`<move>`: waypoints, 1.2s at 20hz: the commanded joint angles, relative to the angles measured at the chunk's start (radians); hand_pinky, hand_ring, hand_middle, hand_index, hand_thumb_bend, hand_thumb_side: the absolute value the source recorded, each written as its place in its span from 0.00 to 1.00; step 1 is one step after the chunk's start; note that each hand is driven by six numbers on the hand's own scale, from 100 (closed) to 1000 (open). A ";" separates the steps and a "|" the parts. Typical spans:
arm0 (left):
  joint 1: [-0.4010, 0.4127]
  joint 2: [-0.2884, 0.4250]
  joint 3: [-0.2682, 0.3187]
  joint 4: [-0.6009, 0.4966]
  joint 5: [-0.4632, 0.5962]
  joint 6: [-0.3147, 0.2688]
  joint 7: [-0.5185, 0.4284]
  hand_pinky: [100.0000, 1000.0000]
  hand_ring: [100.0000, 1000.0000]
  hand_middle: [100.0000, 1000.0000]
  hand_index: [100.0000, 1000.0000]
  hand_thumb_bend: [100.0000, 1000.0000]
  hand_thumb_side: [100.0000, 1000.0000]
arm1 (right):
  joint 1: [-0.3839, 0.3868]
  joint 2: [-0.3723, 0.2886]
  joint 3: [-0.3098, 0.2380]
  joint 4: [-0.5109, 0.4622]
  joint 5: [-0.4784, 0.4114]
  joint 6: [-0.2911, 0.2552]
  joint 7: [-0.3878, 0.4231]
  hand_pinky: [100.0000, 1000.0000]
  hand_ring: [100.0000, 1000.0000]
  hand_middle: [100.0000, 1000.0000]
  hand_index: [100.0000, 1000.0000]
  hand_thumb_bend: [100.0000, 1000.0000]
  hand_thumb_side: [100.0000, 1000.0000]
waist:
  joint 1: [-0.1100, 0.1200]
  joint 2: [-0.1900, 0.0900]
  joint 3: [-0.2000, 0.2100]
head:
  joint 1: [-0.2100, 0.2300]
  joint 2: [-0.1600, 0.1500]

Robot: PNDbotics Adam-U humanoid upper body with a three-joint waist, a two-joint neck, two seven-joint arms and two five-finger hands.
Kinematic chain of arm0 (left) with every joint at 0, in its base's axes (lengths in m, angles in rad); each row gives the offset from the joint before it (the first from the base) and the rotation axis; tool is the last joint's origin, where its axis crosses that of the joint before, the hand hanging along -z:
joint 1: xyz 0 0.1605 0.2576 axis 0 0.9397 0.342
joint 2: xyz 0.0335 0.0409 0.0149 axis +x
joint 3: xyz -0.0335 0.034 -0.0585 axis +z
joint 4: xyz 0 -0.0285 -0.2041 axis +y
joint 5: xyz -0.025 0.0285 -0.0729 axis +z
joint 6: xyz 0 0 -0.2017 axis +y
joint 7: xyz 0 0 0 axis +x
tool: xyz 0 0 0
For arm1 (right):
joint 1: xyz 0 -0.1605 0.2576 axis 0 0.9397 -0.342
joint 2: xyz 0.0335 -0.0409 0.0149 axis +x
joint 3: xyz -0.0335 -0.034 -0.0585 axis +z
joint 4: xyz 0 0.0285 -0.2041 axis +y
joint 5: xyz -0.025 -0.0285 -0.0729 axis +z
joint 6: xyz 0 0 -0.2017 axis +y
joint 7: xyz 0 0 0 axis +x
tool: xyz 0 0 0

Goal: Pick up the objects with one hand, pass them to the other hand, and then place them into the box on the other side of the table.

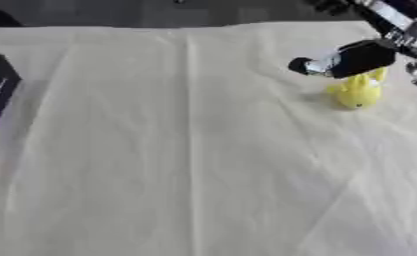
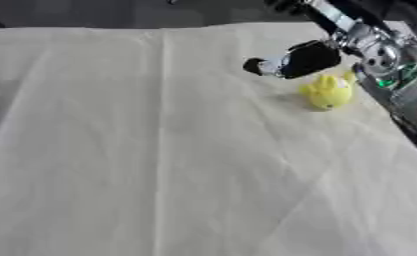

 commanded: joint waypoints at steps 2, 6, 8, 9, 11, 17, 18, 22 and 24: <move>-0.008 0.053 -0.010 -0.099 0.076 0.039 0.009 0.78 0.70 0.69 0.78 0.09 0.35 | 0.049 -0.114 -0.084 0.106 -0.016 -0.103 0.113 0.91 0.88 0.84 0.93 0.54 0.16 | -0.012 0.017 0.009 | -0.055 -0.029; -0.003 0.063 -0.009 -0.155 0.139 0.055 0.045 0.78 0.70 0.69 0.77 0.06 0.34 | 0.088 -0.121 -0.136 0.213 -0.019 -0.142 0.108 0.90 0.88 0.85 0.94 0.55 0.16 | -0.015 0.037 0.021 | -0.107 -0.051; 0.000 0.068 -0.009 -0.173 0.156 0.067 0.062 0.79 0.70 0.68 0.76 0.05 0.33 | 0.098 -0.125 -0.154 0.251 -0.005 -0.144 0.097 0.90 0.88 0.85 0.94 0.57 0.18 | -0.016 0.045 0.025 | -0.123 -0.060; 0.000 0.069 -0.008 -0.180 0.164 0.072 0.070 0.78 0.69 0.68 0.76 0.05 0.33 | 0.103 -0.127 -0.161 0.270 0.013 -0.137 0.086 0.90 0.87 0.84 0.95 0.59 0.20 | -0.016 0.048 0.028 | -0.125 -0.062; 0.000 0.070 -0.008 -0.190 0.177 0.079 0.081 0.78 0.69 0.68 0.76 0.05 0.33 | 0.110 -0.125 -0.167 0.293 0.046 -0.131 0.070 0.90 0.87 0.84 0.95 0.60 0.20 | -0.016 0.053 0.032 | -0.127 -0.064; -0.004 0.078 -0.011 -0.210 0.195 0.099 0.092 0.78 0.69 0.67 0.75 0.09 0.33 | 0.141 -0.103 -0.181 0.376 0.131 -0.085 0.005 0.91 0.87 0.84 0.95 0.59 0.22 | -0.015 0.074 0.048 | -0.133 -0.089; -0.003 0.078 -0.010 -0.211 0.196 0.104 0.093 0.78 0.69 0.67 0.75 0.09 0.33 | 0.143 -0.099 -0.182 0.391 0.138 -0.077 -0.004 0.91 0.87 0.84 0.95 0.59 0.23 | -0.015 0.076 0.049 | -0.134 -0.090; -0.003 0.078 -0.007 -0.212 0.200 0.119 0.101 0.78 0.68 0.67 0.74 0.10 0.32 | 0.154 -0.085 -0.176 0.422 0.155 -0.072 0.008 0.92 0.88 0.83 0.94 0.59 0.25 | -0.015 0.088 0.049 | -0.139 -0.094; -0.005 0.076 -0.006 -0.211 0.202 0.124 0.105 0.78 0.68 0.66 0.74 0.09 0.32 | 0.160 -0.081 -0.168 0.423 0.165 -0.076 0.031 0.93 0.88 0.83 0.94 0.59 0.26 | -0.014 0.092 0.050 | -0.142 -0.094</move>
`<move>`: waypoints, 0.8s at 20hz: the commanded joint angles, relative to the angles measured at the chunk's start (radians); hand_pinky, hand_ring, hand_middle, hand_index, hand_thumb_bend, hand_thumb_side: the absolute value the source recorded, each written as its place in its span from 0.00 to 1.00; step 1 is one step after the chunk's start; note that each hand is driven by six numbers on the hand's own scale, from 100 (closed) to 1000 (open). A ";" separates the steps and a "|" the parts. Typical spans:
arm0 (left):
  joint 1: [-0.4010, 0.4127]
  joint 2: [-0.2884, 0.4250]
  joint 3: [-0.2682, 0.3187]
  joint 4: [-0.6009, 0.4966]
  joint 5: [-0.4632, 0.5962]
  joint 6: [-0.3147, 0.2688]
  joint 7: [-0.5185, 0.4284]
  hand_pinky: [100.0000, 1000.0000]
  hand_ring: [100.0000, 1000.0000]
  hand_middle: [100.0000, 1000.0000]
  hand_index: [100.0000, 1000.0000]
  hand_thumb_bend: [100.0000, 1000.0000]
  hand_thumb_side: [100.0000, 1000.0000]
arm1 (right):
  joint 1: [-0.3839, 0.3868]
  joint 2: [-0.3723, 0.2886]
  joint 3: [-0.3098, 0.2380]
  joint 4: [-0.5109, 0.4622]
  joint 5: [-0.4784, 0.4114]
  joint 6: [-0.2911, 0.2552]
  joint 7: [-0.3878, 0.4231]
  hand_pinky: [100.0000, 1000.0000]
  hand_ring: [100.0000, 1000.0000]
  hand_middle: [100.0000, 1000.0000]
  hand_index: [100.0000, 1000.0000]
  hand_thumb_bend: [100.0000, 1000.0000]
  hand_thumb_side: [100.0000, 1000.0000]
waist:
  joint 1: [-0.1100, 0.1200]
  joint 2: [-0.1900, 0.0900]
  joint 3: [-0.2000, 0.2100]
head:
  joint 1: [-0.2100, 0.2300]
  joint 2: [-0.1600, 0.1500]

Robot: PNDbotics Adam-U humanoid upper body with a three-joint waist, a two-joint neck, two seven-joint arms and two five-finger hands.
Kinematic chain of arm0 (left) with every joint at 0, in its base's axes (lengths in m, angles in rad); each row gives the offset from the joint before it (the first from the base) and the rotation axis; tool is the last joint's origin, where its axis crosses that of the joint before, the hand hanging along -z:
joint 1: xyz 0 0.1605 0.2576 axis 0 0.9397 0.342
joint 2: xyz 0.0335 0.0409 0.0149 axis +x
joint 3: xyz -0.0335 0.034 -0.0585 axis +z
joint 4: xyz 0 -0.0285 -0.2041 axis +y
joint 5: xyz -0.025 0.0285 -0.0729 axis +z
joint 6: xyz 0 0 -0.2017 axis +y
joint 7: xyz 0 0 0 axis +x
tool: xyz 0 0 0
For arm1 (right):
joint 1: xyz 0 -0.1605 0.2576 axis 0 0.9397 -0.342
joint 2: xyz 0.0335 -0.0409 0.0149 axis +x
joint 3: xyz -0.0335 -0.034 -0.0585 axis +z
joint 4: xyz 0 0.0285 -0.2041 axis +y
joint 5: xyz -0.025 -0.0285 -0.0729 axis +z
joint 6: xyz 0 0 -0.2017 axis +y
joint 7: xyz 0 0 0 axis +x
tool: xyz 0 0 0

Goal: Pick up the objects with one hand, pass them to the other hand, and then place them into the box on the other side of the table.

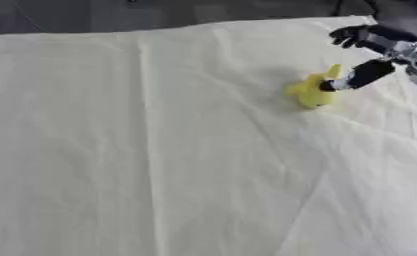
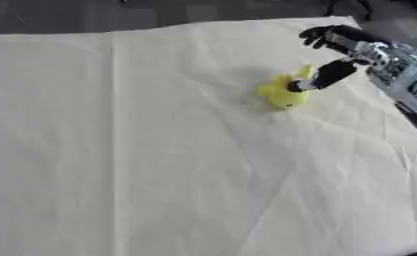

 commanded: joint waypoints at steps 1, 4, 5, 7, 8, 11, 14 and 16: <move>-0.018 0.037 0.014 -0.011 0.005 0.010 0.007 0.78 0.68 0.66 0.74 0.09 0.32 | 0.000 -0.024 -0.005 0.005 0.026 -0.002 0.029 0.93 0.88 0.83 0.94 0.59 0.26 | -0.008 0.000 0.003 | -0.008 -0.015; -0.020 0.036 0.013 -0.013 0.008 0.013 0.009 0.78 0.68 0.66 0.74 0.09 0.32 | 0.001 -0.018 0.004 0.017 0.068 0.009 0.041 0.94 0.88 0.82 0.94 0.57 0.26 | -0.005 0.006 0.008 | -0.012 -0.020; -0.021 0.036 0.013 -0.013 0.009 0.014 0.010 0.77 0.68 0.66 0.74 0.09 0.32 | 0.001 -0.015 0.005 0.023 0.082 0.016 0.035 0.94 0.88 0.82 0.94 0.54 0.25 | -0.004 0.007 0.010 | -0.013 -0.022; -0.021 0.035 0.013 -0.015 0.013 0.015 0.010 0.77 0.68 0.66 0.74 0.09 0.32 | 0.002 -0.007 0.011 0.033 0.099 0.032 0.018 0.93 0.87 0.81 0.93 0.54 0.25 | -0.003 0.011 0.013 | -0.015 -0.026; -0.021 0.034 0.013 -0.016 0.014 0.015 0.010 0.77 0.68 0.66 0.74 0.09 0.32 | 0.003 -0.003 0.014 0.035 0.099 0.035 0.012 0.93 0.87 0.81 0.93 0.54 0.25 | -0.003 0.012 0.015 | -0.015 -0.028; -0.023 0.032 0.014 -0.015 0.018 0.019 0.014 0.77 0.67 0.66 0.73 0.08 0.32 | 0.004 0.008 0.022 0.040 0.079 0.038 0.004 0.92 0.87 0.77 0.88 0.50 0.21 | -0.003 0.015 0.018 | -0.017 -0.028; -0.020 0.032 0.014 -0.015 0.021 0.022 0.013 0.77 0.68 0.66 0.73 0.07 0.33 | 0.004 0.013 0.029 0.040 0.049 0.041 -0.015 0.92 0.82 0.58 0.72 0.38 0.01 | -0.003 0.016 0.019 | -0.014 -0.026; -0.017 0.032 0.016 -0.013 0.023 0.025 0.014 0.77 0.67 0.65 0.73 0.07 0.33 | 0.005 0.015 0.032 0.039 0.026 0.053 -0.041 0.91 0.77 0.46 0.65 0.32 0.00 | -0.004 0.014 0.019 | -0.013 -0.020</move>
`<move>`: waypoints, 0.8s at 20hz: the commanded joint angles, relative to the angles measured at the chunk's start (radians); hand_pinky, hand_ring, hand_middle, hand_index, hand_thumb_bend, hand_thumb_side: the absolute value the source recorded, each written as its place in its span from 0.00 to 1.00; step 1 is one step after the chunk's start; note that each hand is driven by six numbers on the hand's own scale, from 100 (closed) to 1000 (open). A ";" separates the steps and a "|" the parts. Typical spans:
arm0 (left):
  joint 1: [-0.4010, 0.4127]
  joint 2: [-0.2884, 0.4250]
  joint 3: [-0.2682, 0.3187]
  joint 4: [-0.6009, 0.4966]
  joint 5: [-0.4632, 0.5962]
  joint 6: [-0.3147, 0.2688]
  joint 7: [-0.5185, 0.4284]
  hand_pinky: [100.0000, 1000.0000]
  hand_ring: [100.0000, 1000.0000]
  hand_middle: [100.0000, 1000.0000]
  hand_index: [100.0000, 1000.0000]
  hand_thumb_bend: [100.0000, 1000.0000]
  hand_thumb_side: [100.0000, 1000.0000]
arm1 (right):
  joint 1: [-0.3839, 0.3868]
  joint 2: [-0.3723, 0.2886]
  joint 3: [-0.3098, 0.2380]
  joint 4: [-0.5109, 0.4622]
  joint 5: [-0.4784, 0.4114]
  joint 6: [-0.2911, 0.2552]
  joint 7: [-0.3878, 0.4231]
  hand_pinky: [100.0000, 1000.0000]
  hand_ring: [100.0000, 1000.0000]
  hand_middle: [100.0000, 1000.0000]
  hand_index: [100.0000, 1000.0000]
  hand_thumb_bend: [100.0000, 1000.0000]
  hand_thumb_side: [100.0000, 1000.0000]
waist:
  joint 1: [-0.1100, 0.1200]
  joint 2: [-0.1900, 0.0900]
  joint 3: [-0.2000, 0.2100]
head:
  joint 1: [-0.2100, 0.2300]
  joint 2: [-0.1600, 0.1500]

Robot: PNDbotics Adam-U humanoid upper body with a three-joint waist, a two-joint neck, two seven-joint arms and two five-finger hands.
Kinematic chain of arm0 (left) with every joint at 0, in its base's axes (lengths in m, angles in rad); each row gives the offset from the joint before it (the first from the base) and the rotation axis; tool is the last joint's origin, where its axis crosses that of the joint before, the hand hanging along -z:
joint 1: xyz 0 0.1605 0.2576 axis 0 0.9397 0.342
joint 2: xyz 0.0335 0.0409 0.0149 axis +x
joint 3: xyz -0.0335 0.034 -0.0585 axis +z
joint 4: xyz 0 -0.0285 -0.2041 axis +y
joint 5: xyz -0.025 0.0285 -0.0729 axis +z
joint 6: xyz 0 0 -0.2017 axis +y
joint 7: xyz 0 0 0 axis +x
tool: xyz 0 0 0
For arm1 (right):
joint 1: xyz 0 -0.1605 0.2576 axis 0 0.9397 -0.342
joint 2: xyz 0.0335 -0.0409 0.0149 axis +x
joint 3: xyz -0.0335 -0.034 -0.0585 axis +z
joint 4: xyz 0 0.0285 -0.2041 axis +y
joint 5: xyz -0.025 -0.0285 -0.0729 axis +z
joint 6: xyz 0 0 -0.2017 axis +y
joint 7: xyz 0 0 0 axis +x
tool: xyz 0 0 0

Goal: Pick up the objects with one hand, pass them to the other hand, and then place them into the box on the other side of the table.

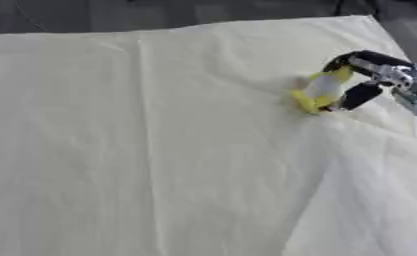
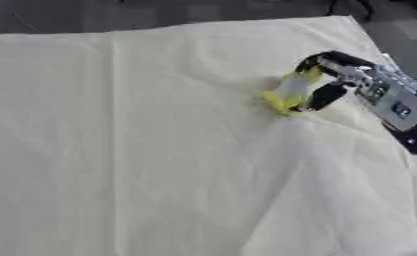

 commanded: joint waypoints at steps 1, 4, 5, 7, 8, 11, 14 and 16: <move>-0.014 0.032 0.016 -0.011 0.008 0.006 0.004 0.77 0.67 0.65 0.73 0.07 0.33 | 0.000 -0.024 0.001 0.008 -0.028 0.027 -0.041 0.91 0.74 0.41 0.62 0.31 0.00 | -0.005 -0.001 0.000 | -0.002 -0.002; -0.015 0.029 0.014 -0.010 0.011 0.004 0.006 0.77 0.67 0.65 0.72 0.07 0.33 | 0.004 -0.022 0.008 0.002 -0.062 0.059 -0.053 0.90 0.67 0.28 0.51 0.30 0.00 | -0.007 -0.004 0.001 | -0.004 -0.003; -0.015 0.029 0.014 -0.010 0.011 0.004 0.006 0.77 0.67 0.65 0.72 0.07 0.32 | 0.006 -0.022 0.009 0.000 -0.072 0.068 -0.057 0.90 0.66 0.26 0.49 0.29 0.00 | -0.008 -0.006 0.001 | -0.004 -0.002; -0.014 0.028 0.013 -0.009 0.011 0.004 0.007 0.77 0.67 0.65 0.72 0.07 0.32 | 0.008 -0.022 0.009 -0.005 -0.097 0.082 -0.068 0.89 0.61 0.21 0.45 0.28 0.00 | -0.008 -0.010 0.000 | -0.004 0.001; -0.013 0.029 0.013 -0.009 0.011 0.003 0.008 0.77 0.67 0.65 0.71 0.06 0.32 | 0.009 -0.022 0.008 -0.008 -0.110 0.086 -0.074 0.88 0.60 0.20 0.44 0.28 0.00 | -0.008 -0.013 -0.001 | -0.005 0.003; -0.010 0.031 0.011 -0.007 0.010 0.003 0.005 0.77 0.67 0.65 0.71 0.06 0.32 | 0.009 -0.026 0.001 -0.018 -0.163 0.089 -0.085 0.85 0.58 0.20 0.42 0.28 0.00 | -0.008 -0.025 -0.007 | -0.003 0.012; -0.007 0.034 0.009 -0.005 0.007 0.002 0.002 0.77 0.67 0.65 0.71 0.07 0.31 | 0.007 -0.037 -0.011 -0.043 -0.214 0.087 -0.099 0.83 0.56 0.20 0.42 0.28 0.00 | -0.006 -0.043 -0.015 | 0.005 0.026; -0.003 0.038 0.009 -0.003 0.003 0.002 -0.001 0.77 0.67 0.64 0.71 0.07 0.30 | -0.003 -0.047 -0.029 -0.071 -0.251 0.085 -0.121 0.80 0.55 0.19 0.42 0.27 0.00 | -0.002 -0.060 -0.024 | 0.010 0.037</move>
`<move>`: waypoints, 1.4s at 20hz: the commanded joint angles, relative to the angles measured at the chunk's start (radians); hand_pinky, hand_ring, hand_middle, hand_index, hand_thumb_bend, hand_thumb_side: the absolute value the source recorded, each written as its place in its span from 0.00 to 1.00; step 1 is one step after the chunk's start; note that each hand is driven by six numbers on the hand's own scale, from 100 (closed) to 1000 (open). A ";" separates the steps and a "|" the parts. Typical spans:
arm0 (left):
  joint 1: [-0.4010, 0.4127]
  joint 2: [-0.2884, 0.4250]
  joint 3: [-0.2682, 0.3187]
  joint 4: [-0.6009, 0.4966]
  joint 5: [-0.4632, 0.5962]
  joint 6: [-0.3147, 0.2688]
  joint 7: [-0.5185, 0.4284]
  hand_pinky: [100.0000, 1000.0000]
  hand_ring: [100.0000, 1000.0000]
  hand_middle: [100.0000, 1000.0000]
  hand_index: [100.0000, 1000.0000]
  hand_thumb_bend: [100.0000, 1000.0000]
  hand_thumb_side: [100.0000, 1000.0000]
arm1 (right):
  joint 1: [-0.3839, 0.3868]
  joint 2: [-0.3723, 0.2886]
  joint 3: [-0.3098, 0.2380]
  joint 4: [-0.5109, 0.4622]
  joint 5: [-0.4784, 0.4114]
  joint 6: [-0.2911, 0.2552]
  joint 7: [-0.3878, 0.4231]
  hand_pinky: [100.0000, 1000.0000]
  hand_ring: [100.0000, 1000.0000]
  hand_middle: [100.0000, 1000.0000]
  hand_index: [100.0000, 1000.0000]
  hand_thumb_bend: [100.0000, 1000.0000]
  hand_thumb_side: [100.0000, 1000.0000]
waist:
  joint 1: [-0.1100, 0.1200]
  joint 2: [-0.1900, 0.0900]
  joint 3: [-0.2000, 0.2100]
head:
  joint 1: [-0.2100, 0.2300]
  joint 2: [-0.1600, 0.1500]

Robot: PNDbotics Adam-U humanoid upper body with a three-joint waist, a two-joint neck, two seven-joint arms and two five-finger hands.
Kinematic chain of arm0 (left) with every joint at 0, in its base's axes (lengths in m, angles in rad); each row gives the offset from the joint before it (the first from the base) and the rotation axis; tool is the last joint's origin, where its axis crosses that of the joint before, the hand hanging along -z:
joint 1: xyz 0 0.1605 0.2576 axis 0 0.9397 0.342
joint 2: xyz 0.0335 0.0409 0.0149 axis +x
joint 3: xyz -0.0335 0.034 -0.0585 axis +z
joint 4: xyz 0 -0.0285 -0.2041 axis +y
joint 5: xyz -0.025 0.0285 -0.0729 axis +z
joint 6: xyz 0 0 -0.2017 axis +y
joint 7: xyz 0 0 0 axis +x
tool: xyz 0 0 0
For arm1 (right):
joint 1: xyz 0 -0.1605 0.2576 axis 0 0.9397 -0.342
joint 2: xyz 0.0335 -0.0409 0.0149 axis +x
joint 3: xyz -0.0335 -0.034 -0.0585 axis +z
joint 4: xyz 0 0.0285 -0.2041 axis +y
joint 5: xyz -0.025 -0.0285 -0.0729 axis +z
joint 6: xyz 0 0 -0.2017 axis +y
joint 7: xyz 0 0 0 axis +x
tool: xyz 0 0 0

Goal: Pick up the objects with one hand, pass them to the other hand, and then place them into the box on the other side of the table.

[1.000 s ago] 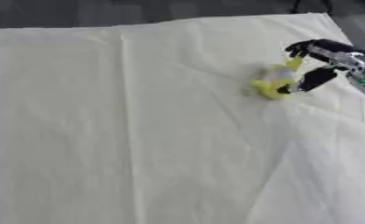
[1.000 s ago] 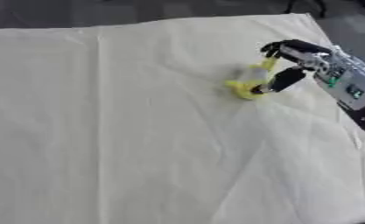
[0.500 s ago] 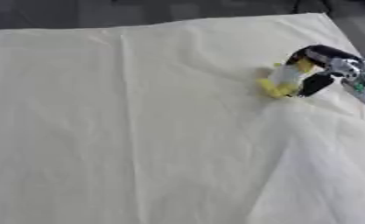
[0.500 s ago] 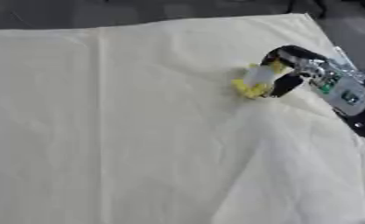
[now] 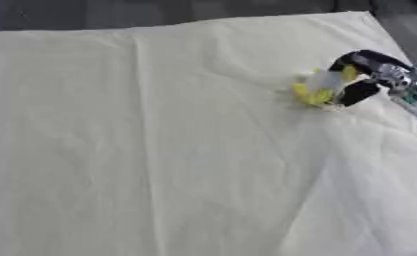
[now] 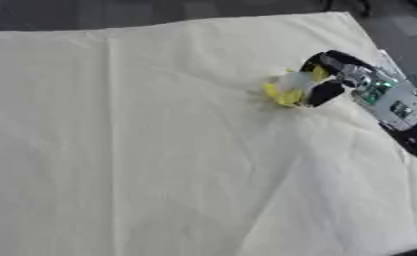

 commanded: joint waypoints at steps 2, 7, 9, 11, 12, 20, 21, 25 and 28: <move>-0.003 0.042 0.011 -0.002 -0.006 -0.001 -0.005 0.77 0.67 0.64 0.71 0.08 0.30 | -0.024 -0.058 -0.046 -0.066 -0.089 0.003 -0.061 0.78 0.54 0.20 0.41 0.27 0.00 | 0.002 -0.061 -0.012 | 0.013 0.020; 0.003 0.047 0.014 0.005 -0.013 0.000 -0.004 0.77 0.67 0.65 0.71 0.09 0.28 | -0.061 -0.051 -0.048 -0.185 -0.172 0.030 -0.176 0.77 0.51 0.19 0.41 0.25 0.00 | 0.014 -0.091 -0.028 | 0.033 0.046; 0.004 0.046 0.015 0.009 -0.016 0.000 -0.003 0.77 0.67 0.65 0.71 0.10 0.27 | -0.081 -0.027 -0.038 -0.232 -0.170 0.043 -0.213 0.75 0.50 0.19 0.41 0.24 0.00 | 0.020 -0.104 -0.032 | 0.041 0.053; 0.002 0.044 0.016 0.015 -0.020 0.000 -0.003 0.77 0.67 0.65 0.71 0.10 0.26 | -0.094 -0.004 -0.028 -0.269 -0.169 0.059 -0.246 0.73 0.49 0.19 0.40 0.22 0.00 | 0.025 -0.113 -0.035 | 0.049 0.057; 0.000 0.045 0.016 0.018 -0.022 0.000 -0.003 0.77 0.67 0.65 0.71 0.11 0.25 | -0.102 0.010 -0.022 -0.288 -0.172 0.064 -0.264 0.72 0.48 0.18 0.40 0.20 0.00 | 0.028 -0.118 -0.037 | 0.055 0.058; -0.045 0.042 0.019 0.042 -0.041 -0.010 -0.008 0.77 0.67 0.66 0.72 0.13 0.23 | -0.173 0.147 0.052 -0.376 -0.150 0.106 -0.336 0.67 0.48 0.19 0.41 0.15 0.00 | 0.041 -0.144 -0.046 | 0.081 0.066; -0.055 0.039 0.017 0.047 -0.047 -0.013 -0.012 0.77 0.67 0.66 0.73 0.14 0.23 | -0.184 0.174 0.067 -0.379 -0.143 0.113 -0.337 0.66 0.48 0.20 0.41 0.14 0.00 | 0.042 -0.146 -0.047 | 0.084 0.066; -0.085 0.021 0.004 0.062 -0.064 -0.028 -0.034 0.77 0.68 0.67 0.74 0.17 0.26 | -0.221 0.263 0.124 -0.363 -0.106 0.137 -0.356 0.65 0.47 0.20 0.41 0.13 0.00 | 0.046 -0.155 -0.050 | 0.101 0.066; -0.113 -0.001 -0.017 0.068 -0.066 -0.041 -0.067 0.77 0.68 0.67 0.75 0.20 0.28 | -0.246 0.306 0.166 -0.336 -0.068 0.143 -0.370 0.65 0.47 0.20 0.41 0.14 0.00 | 0.048 -0.162 -0.049 | 0.112 0.072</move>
